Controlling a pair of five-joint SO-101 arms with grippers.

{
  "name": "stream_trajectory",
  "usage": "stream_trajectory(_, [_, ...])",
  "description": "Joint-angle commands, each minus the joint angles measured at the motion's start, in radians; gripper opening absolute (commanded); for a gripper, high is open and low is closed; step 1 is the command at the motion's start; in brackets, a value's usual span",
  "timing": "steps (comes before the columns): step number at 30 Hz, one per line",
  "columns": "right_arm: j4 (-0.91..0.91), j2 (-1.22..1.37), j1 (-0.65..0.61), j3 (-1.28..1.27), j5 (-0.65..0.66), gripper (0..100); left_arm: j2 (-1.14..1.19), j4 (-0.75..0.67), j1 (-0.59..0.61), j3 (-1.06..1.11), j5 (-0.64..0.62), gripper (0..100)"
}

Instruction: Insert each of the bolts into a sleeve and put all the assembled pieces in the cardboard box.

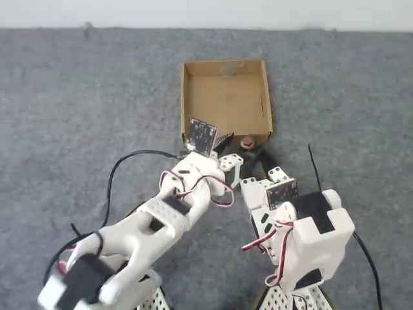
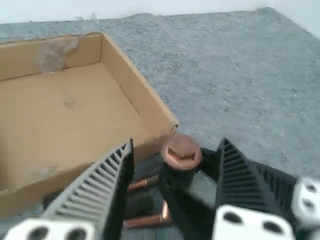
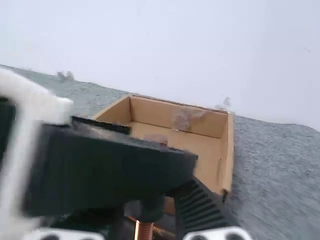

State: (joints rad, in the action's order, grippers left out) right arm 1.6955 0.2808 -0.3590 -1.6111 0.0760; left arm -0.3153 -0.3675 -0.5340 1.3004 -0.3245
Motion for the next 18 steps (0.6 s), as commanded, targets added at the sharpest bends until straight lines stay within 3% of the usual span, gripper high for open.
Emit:
stream_trajectory(1, [-0.001,-0.053,0.008,0.023,0.011,0.6,-0.147,-0.005,-0.008,0.039,0.003,26])
stream_trajectory(6, [-0.002,-0.053,0.008,0.023,0.011,0.6,-0.261,0.169,-0.008,0.038,0.003,26])
stream_trajectory(13, [-0.002,-0.053,0.008,0.023,0.011,0.6,-0.359,0.227,0.043,0.036,0.000,26])
stream_trajectory(18, [-0.002,-0.053,0.008,0.023,0.011,0.6,-0.423,0.259,0.109,0.033,0.000,11])
